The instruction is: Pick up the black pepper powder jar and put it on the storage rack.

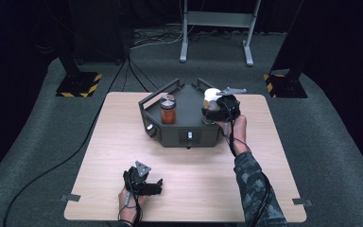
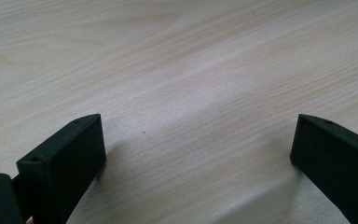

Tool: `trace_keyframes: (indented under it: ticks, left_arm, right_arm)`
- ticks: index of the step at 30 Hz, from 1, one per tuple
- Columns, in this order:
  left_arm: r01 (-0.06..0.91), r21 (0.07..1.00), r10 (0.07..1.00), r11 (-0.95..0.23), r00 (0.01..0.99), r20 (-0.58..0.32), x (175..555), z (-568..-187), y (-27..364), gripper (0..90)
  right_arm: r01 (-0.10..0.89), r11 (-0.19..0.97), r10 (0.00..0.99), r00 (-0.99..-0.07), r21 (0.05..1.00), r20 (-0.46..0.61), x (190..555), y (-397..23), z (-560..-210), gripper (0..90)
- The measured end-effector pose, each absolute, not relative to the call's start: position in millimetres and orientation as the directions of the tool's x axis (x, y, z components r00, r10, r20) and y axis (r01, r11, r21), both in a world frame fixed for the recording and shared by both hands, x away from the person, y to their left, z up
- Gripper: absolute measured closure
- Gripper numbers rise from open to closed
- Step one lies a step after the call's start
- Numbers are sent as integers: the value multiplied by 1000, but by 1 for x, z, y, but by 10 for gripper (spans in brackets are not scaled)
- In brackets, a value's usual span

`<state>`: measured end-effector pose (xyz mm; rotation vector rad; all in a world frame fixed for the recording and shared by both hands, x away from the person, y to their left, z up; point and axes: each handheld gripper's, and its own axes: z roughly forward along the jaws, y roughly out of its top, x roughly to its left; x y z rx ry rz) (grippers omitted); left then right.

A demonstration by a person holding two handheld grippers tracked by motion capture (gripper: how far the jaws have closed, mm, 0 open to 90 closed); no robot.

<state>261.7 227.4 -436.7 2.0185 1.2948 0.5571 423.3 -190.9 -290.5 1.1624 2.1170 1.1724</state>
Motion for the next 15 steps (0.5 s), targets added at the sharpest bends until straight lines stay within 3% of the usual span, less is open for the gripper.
trace_keyframes:
  ticks: [15]
  left_arm:
    - [622, 728, 908, -288, 419, 2, 261, -437, 227, 30]
  right_arm:
    - [439, 279, 840, -542, 854, 4, 420, -192, -295, 294]
